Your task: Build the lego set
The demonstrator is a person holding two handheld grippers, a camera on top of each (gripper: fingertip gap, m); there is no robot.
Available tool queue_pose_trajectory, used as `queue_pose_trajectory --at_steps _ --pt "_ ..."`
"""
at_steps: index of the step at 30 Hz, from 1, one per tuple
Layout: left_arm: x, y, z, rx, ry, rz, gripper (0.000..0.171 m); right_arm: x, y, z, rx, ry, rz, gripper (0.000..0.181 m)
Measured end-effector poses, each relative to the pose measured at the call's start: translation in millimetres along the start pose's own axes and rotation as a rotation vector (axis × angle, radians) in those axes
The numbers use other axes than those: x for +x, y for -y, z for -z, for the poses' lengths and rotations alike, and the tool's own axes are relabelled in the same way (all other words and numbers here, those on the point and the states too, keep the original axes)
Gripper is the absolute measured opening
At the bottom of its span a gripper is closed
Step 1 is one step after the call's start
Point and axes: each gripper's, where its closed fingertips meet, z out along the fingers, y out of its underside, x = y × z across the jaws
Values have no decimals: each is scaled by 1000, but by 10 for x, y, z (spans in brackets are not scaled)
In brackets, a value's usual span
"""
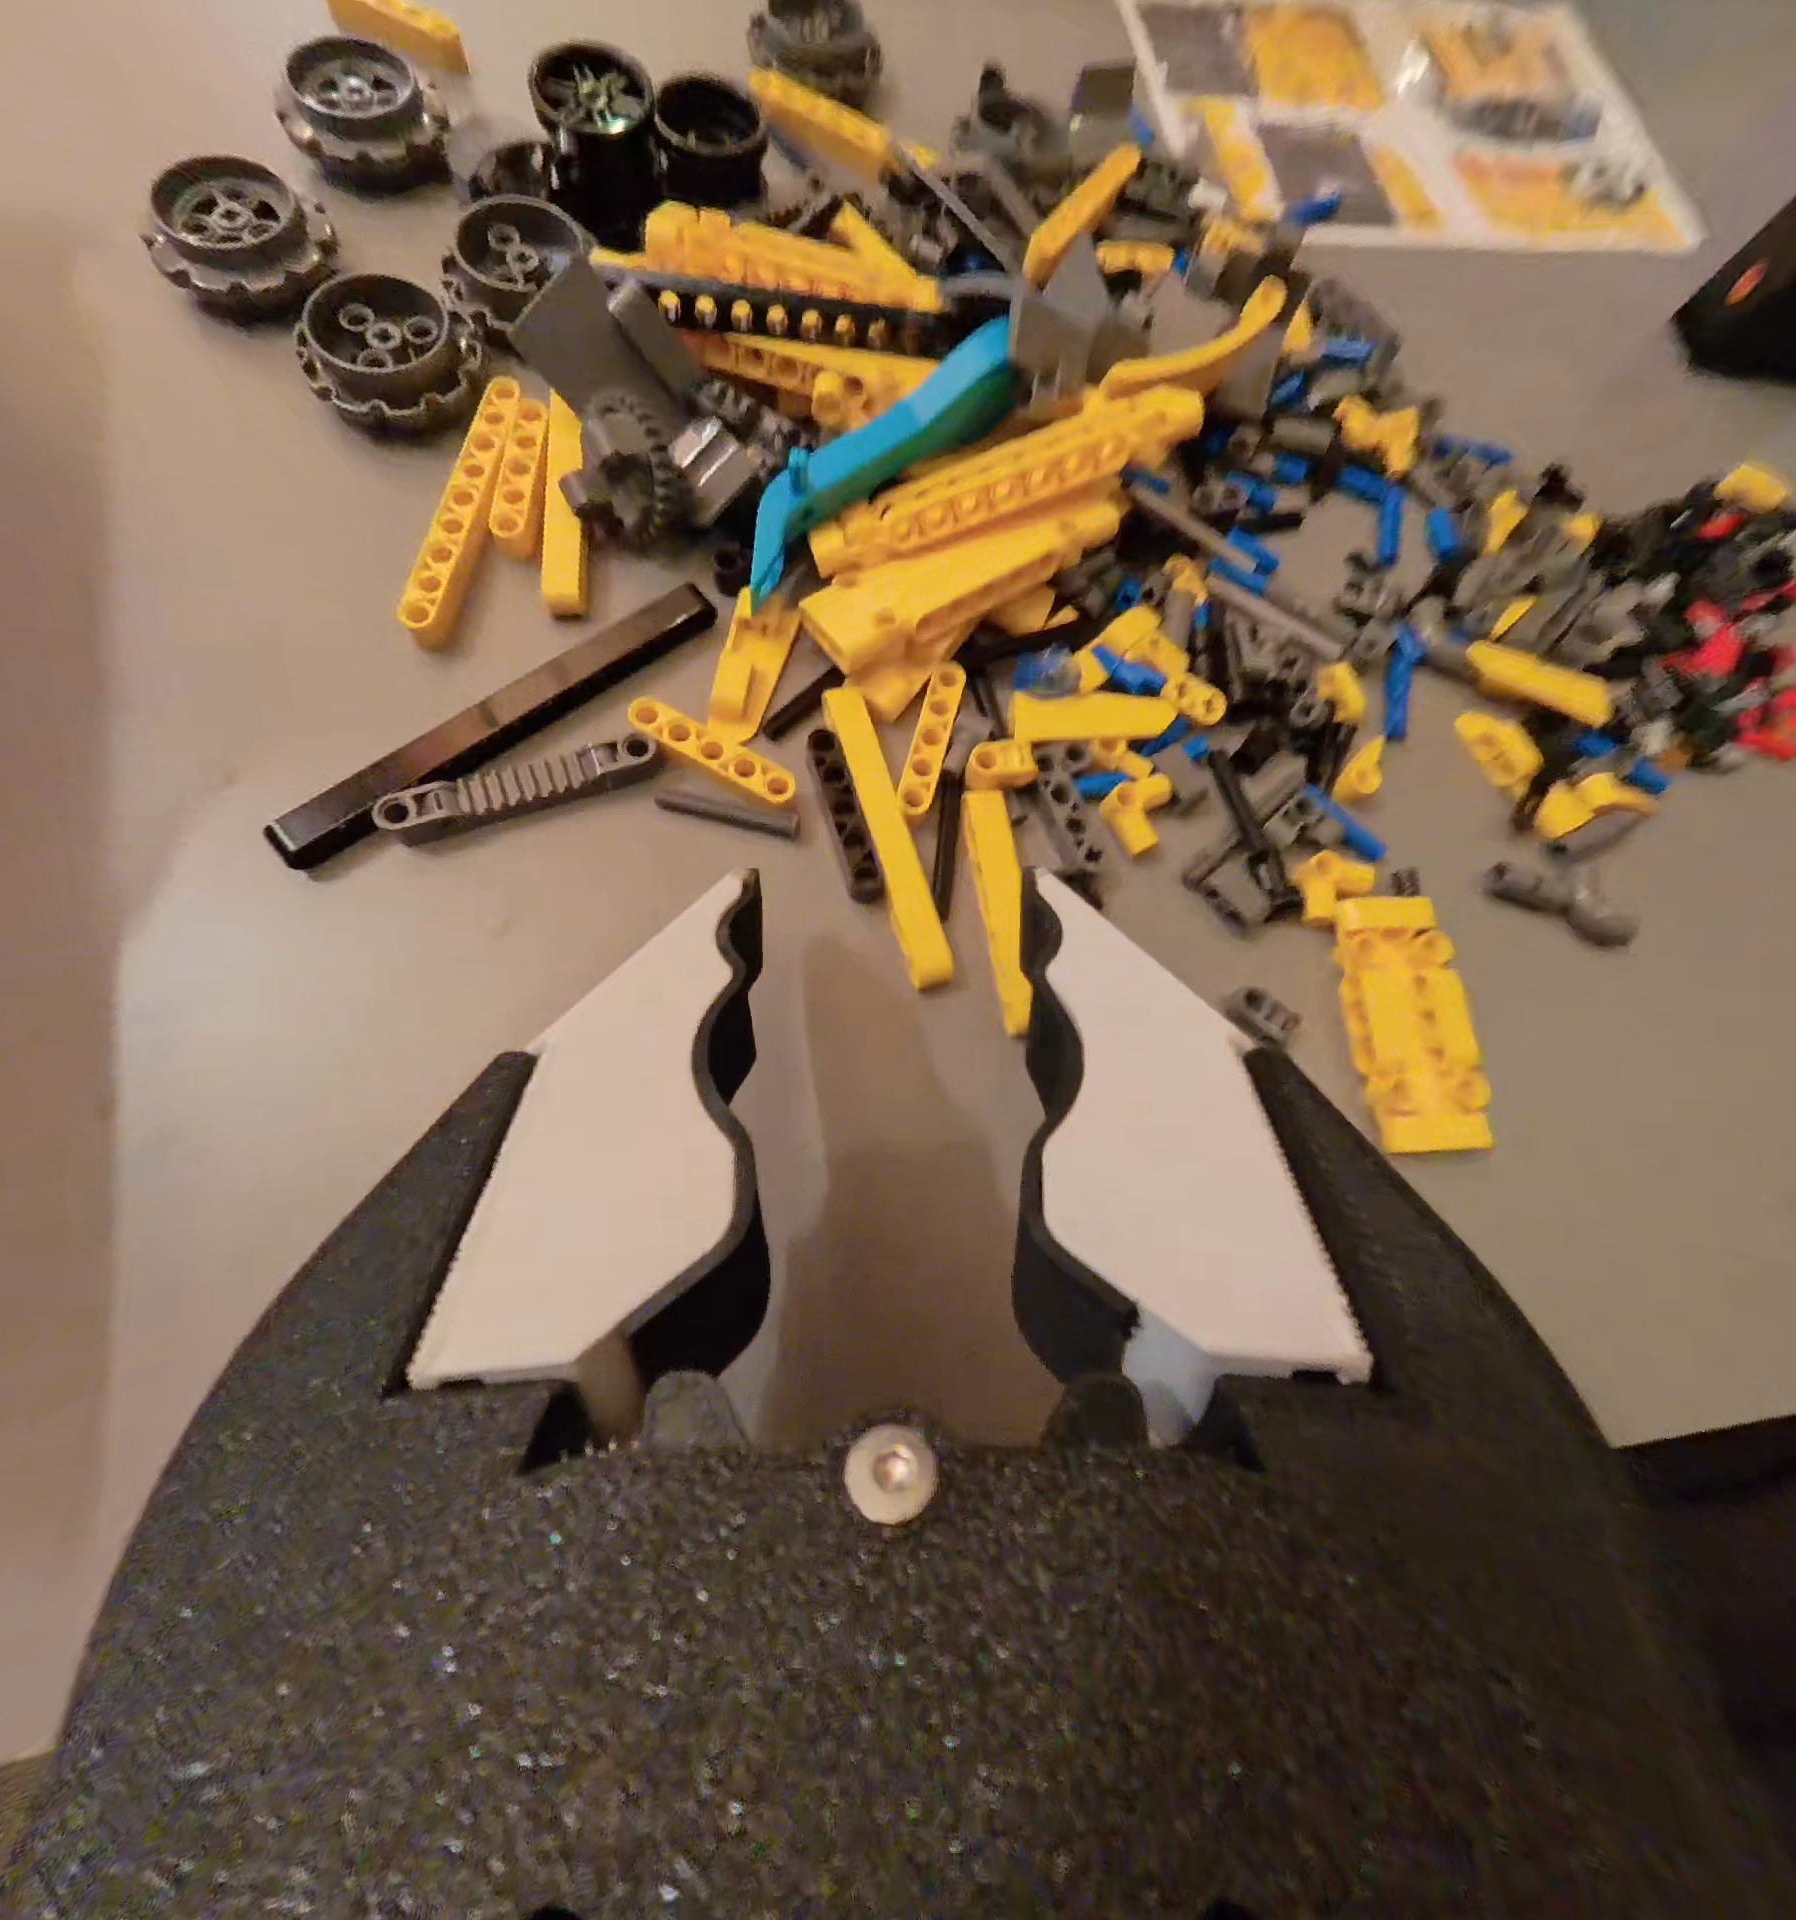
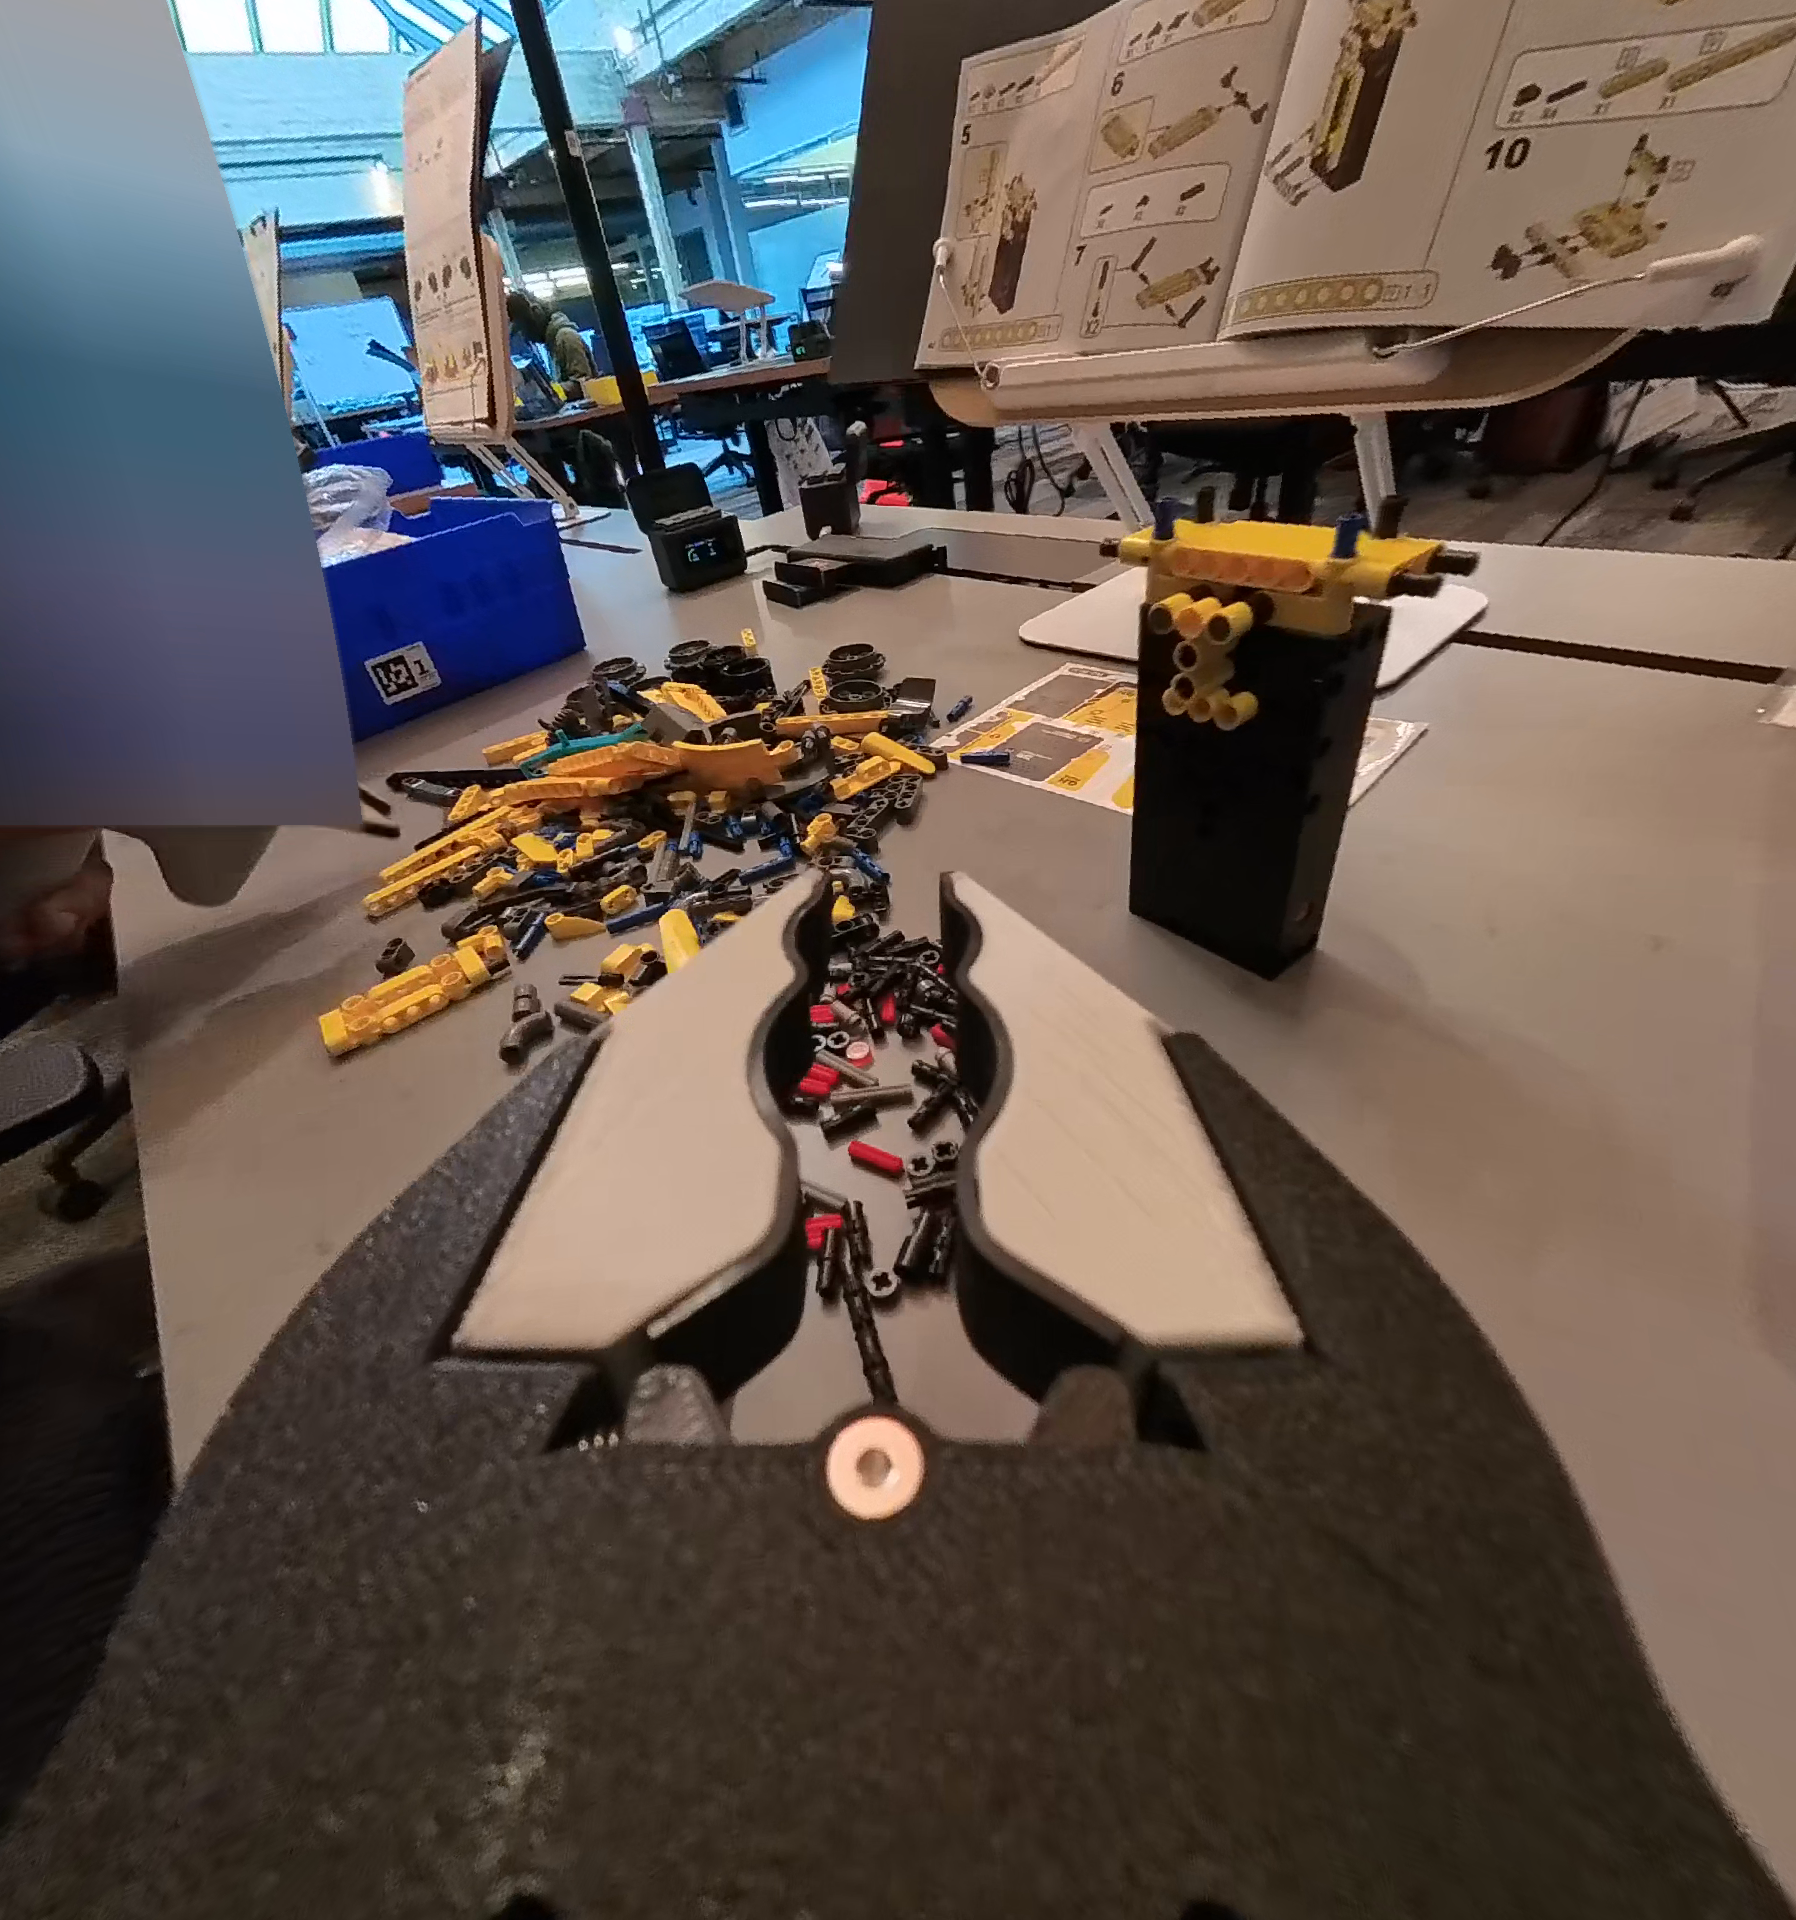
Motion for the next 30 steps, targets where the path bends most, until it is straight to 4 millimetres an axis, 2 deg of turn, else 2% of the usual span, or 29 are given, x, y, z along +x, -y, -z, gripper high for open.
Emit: queue_pose_trajectory --at_steps 3,7,11,14,18,21,23,25,28,30 --pt "-58 -97 -23 -53 83 -98 42 13 15 14 13 -1 -11 20" --pt "33 -156 -47 -104 92 -216 12 5 23 21 19 -8 4 20" --pt "-11 -185 -73 -143 139 -292 10 2 41 37 34 -19 19 20" --pt "-97 -180 -73 -154 159 -257 12 9 57 52 47 -30 26 20" --pt "-91 -165 -92 -131 94 -203 8 18 66 62 55 -39 26 20" --pt "-115 5 -18 -49 105 -177 8 27 73 68 59 -41 19 20" --pt "-4 213 100 56 52 -156 7 47 86 81 70 -48 10 20" --pt "190 398 224 153 -29 -135 7 69 97 94 80 -53 -6 20" --pt "616 570 357 256 -202 -116 7 97 108 106 90 -53 -30 20" --pt "1022 603 417 287 -388 -92 7 105 117 115 97 -52 -39 20"
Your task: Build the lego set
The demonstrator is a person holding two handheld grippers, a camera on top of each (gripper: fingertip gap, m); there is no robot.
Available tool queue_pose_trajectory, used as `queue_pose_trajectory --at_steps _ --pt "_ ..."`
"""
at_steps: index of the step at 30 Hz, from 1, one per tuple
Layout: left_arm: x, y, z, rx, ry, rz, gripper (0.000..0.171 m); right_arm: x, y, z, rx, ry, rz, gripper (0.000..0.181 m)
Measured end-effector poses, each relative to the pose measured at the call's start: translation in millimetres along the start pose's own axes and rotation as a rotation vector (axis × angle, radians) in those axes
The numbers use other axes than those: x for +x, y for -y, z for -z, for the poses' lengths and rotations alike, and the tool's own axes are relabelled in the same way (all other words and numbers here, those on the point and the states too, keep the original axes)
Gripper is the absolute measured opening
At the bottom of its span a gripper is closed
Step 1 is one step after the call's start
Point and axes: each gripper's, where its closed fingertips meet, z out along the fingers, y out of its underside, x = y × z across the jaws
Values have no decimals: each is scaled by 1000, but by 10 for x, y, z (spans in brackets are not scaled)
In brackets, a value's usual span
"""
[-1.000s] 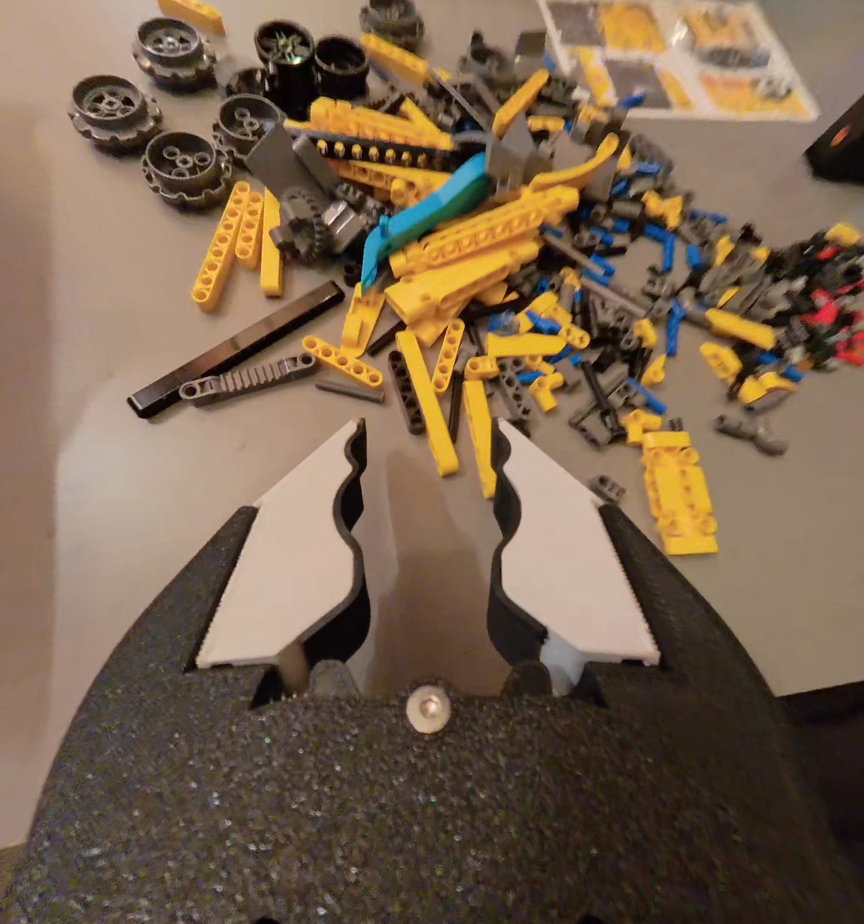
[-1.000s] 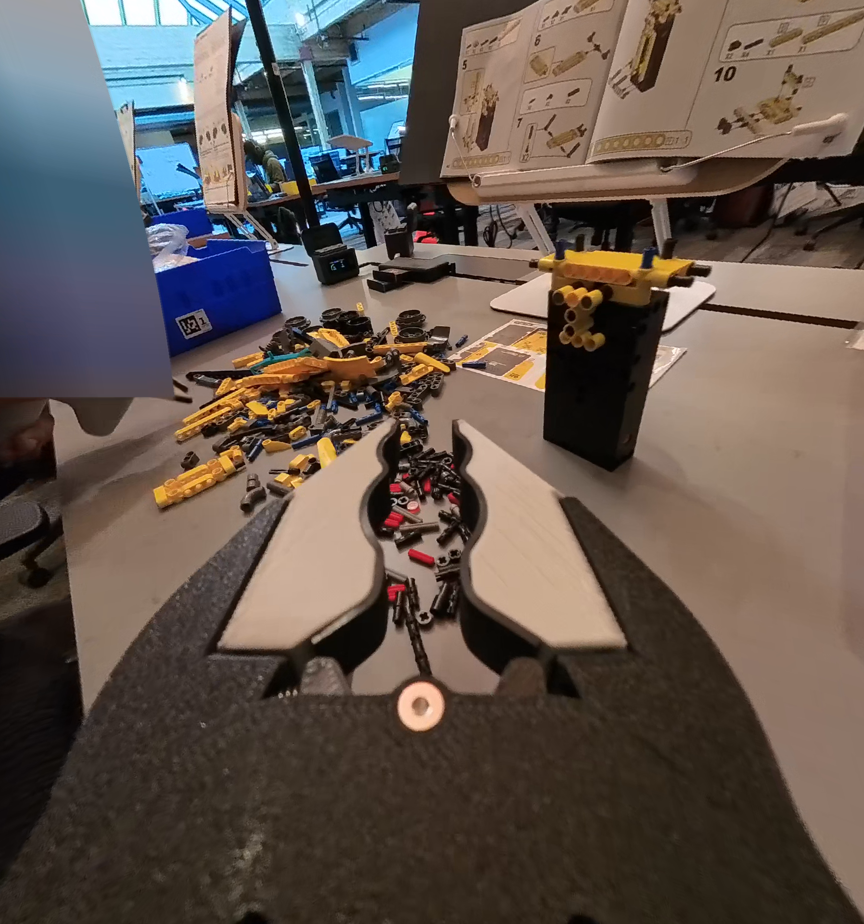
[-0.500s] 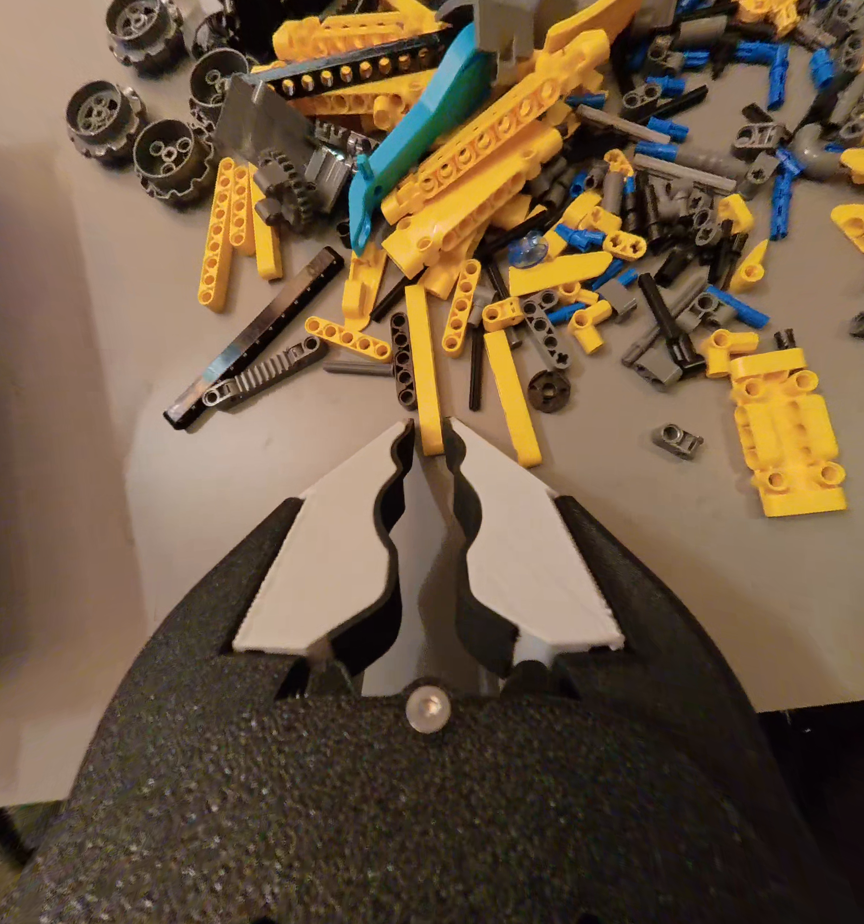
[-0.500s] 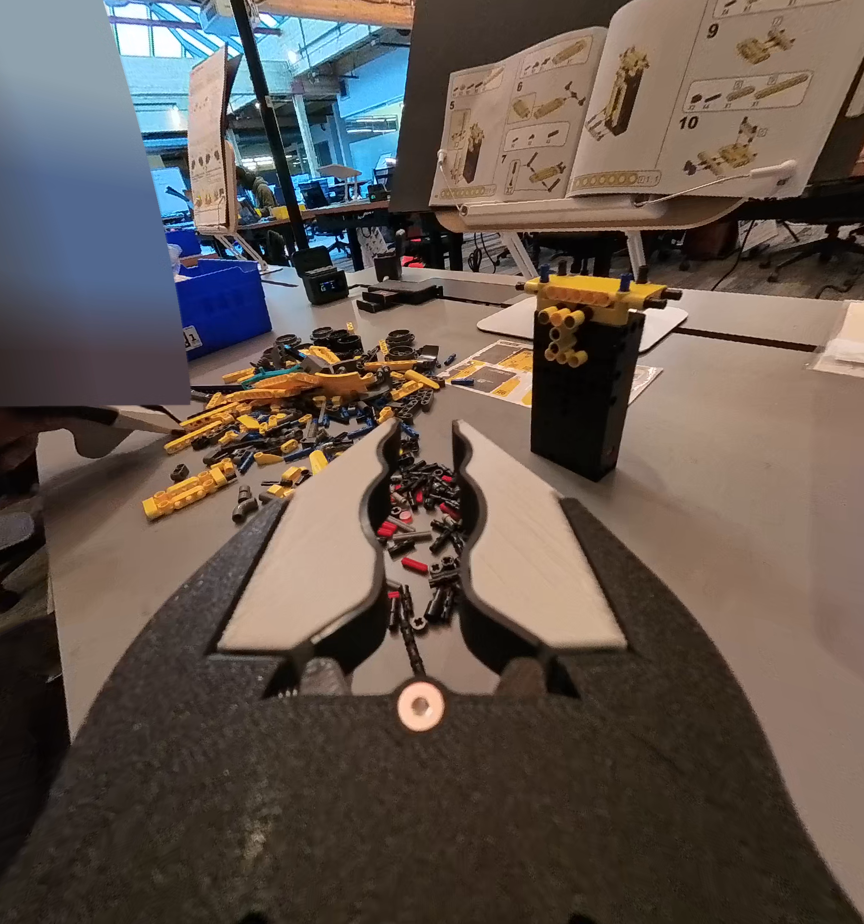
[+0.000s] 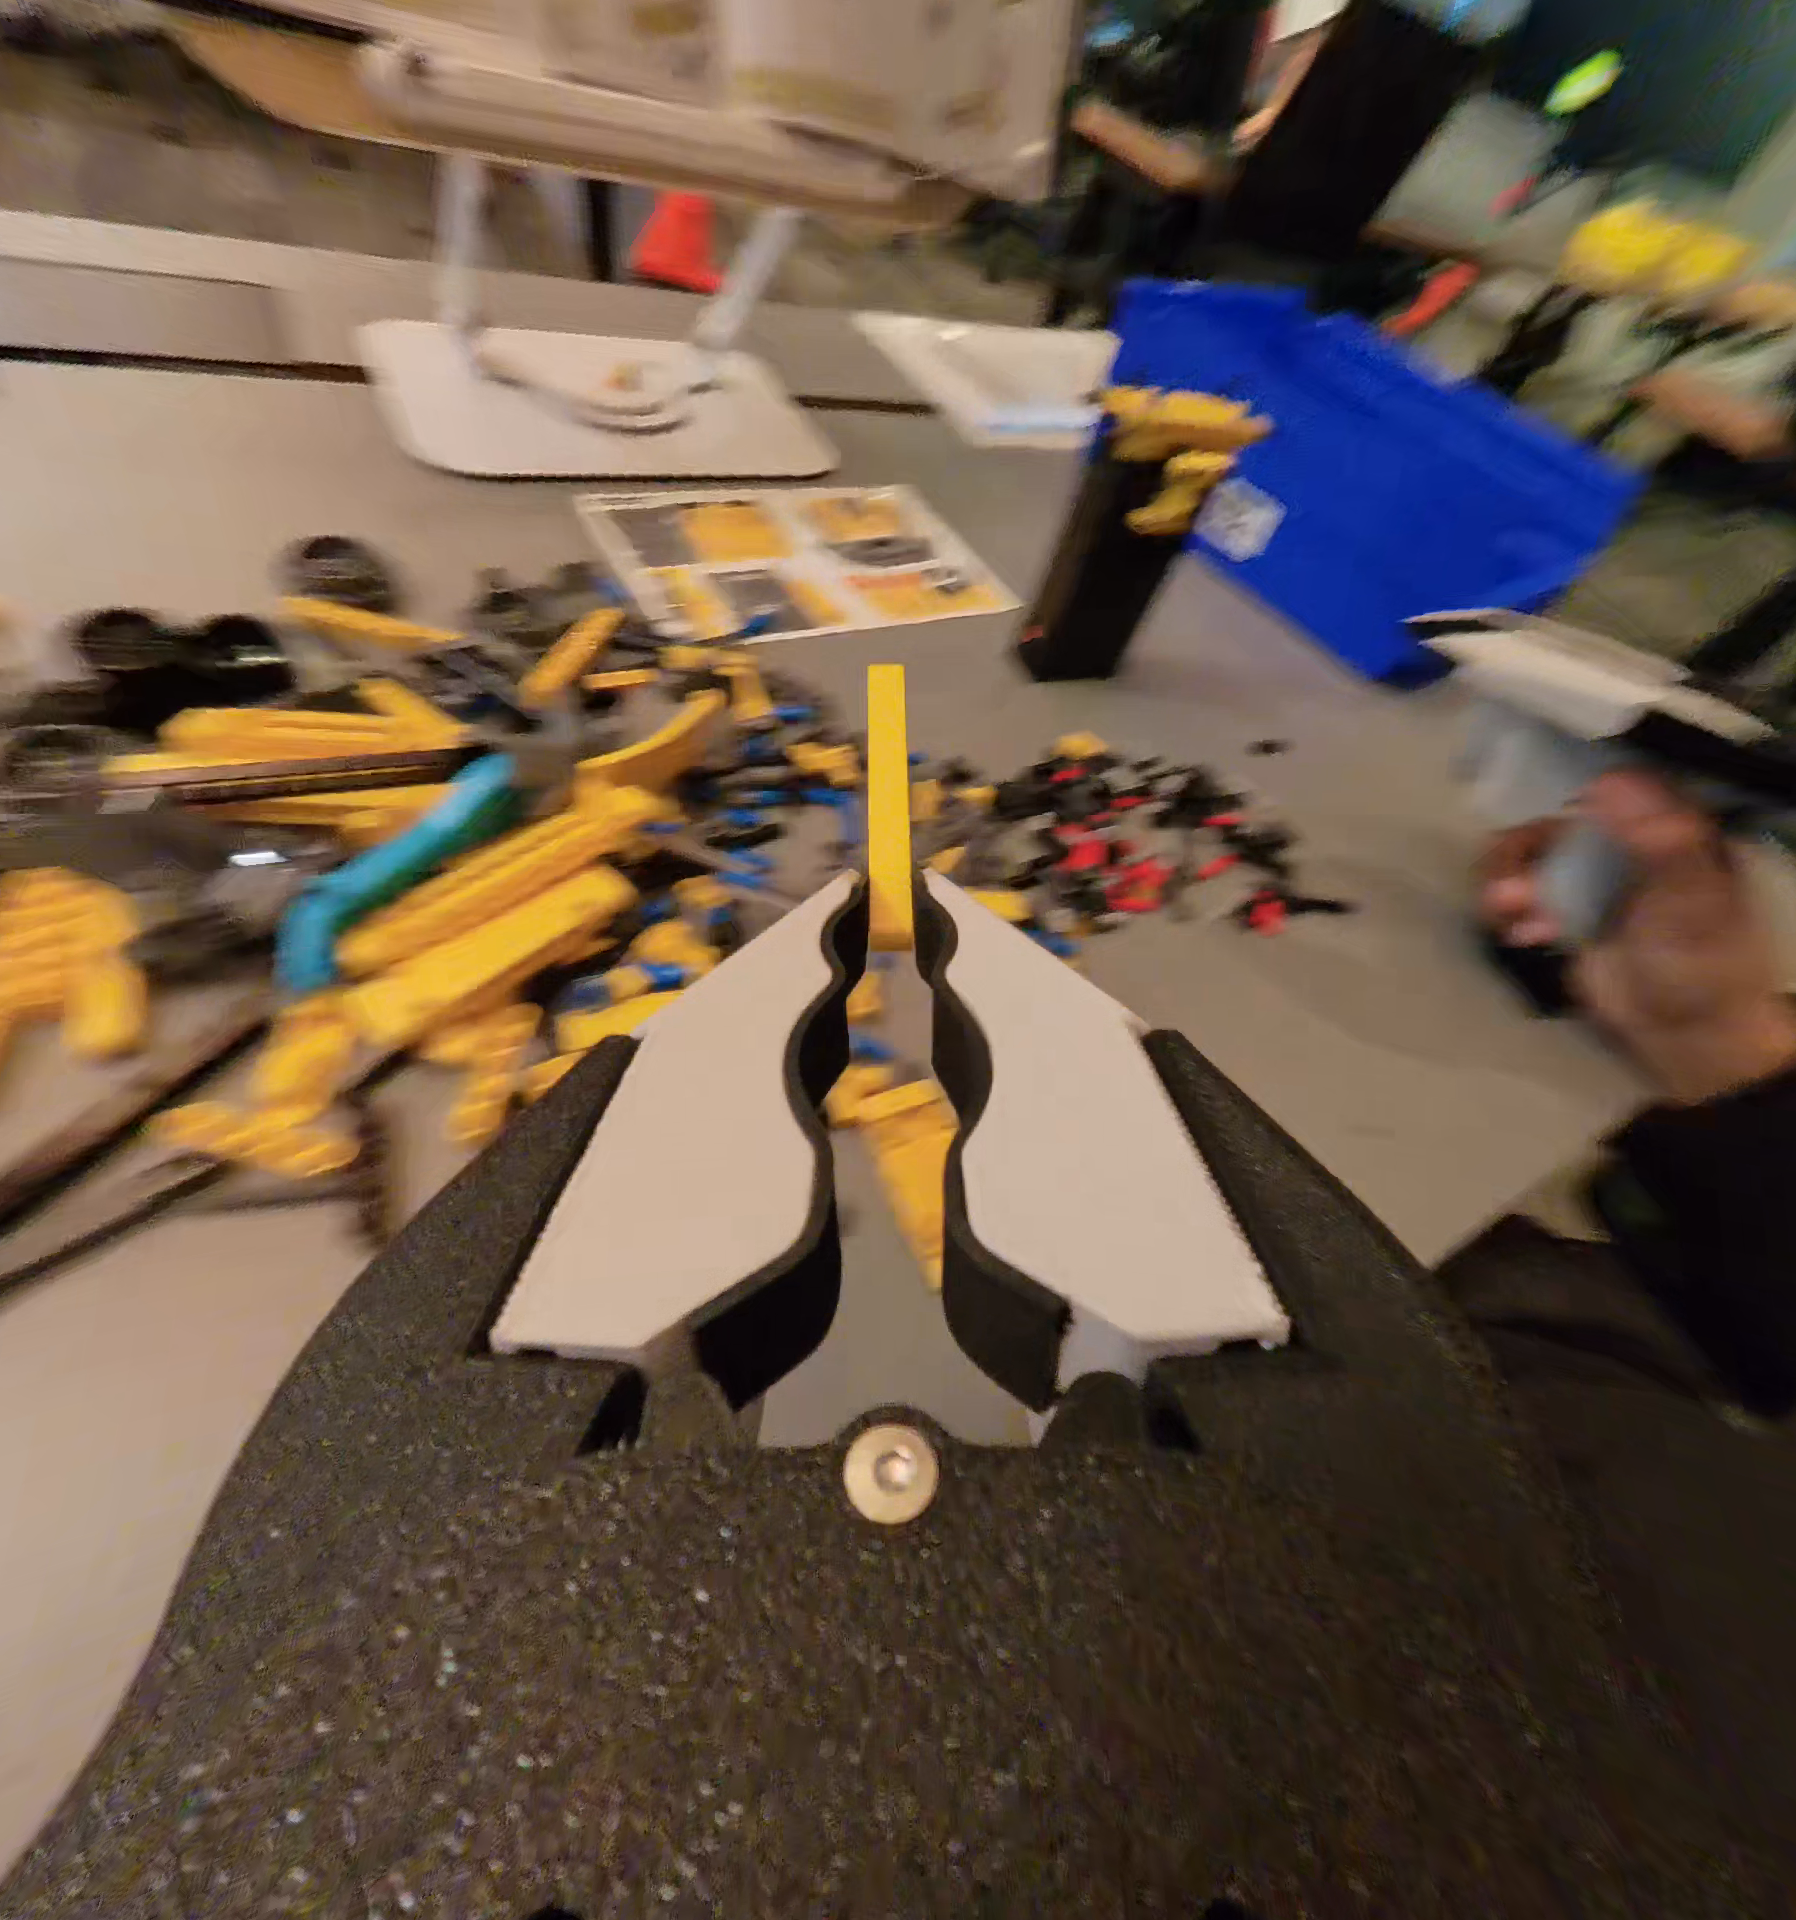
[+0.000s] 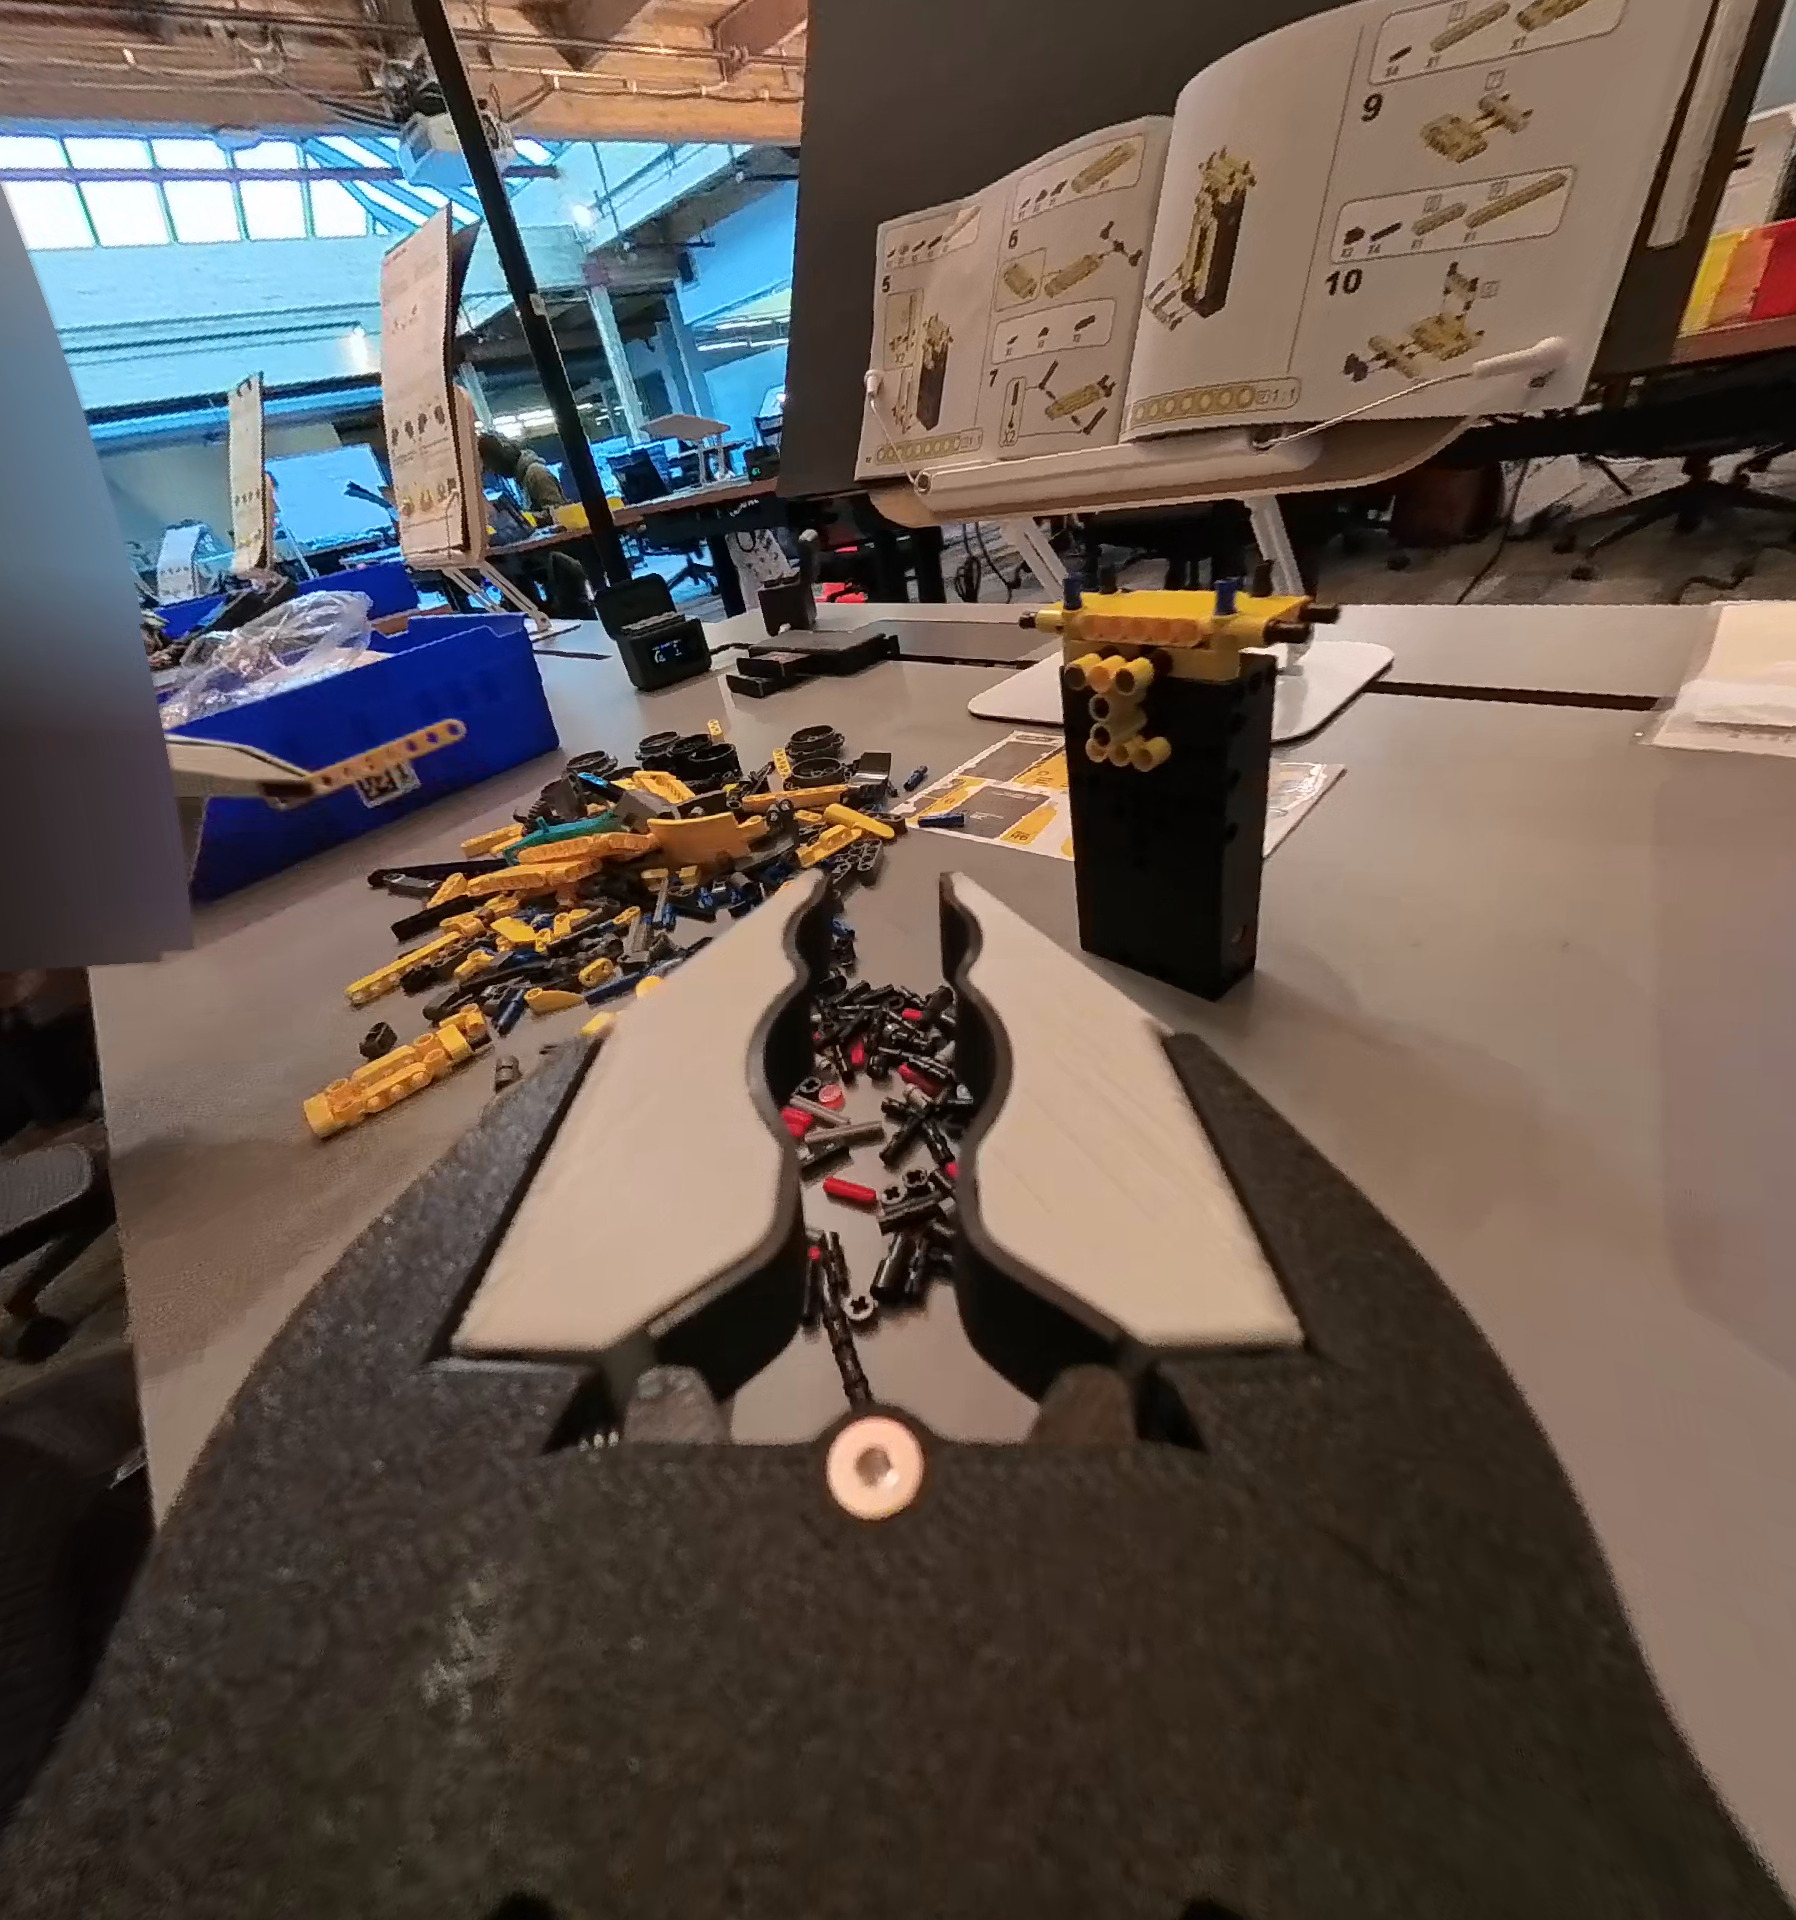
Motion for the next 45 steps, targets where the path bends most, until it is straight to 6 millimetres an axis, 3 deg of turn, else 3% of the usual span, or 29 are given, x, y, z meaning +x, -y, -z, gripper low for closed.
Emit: queue_pose_trajectory --at_steps 5,7,10,15,18,22,25,28,31,34,40,45 --pt "785 -45 -275 -19 -429 303 8 -54 2 7 3 19 19 20" --pt "942 -11 -297 -1 -548 440 7 -96 0 11 4 30 37 20" --pt "1054 -29 -326 -1 -601 506 7 -149 -2 19 5 50 50 20" --pt "1188 -76 -349 -34 -629 508 7 -252 -28 24 -12 160 -25 21" --pt "1234 -136 -396 -54 -634 513 7 -470 -31 60 -9 284 -36 27" --pt "1303 -195 -465 -78 -685 615 7 -812 -85 71 -5 349 155 44" --pt "1321 -220 -511 -82 -711 697 7 -927 -53 58 53 299 272 68" --pt "1348 -235 -546 -77 -728 754 7 -999 -15 41 99 267 305 76" --pt "1396 -232 -569 -72 -747 790 7 -1011 -69 -33 66 222 333 88" --pt "1466 -231 -582 -78 -770 802 7 -996 -100 -80 47 177 365 89" --pt "1513 -255 -600 -102 -778 785 7 -983 -147 -90 10 173 373 77" --pt "1568 -437 -594 -205 -759 716 8 -989 -309 -6 -105 208 396 75"
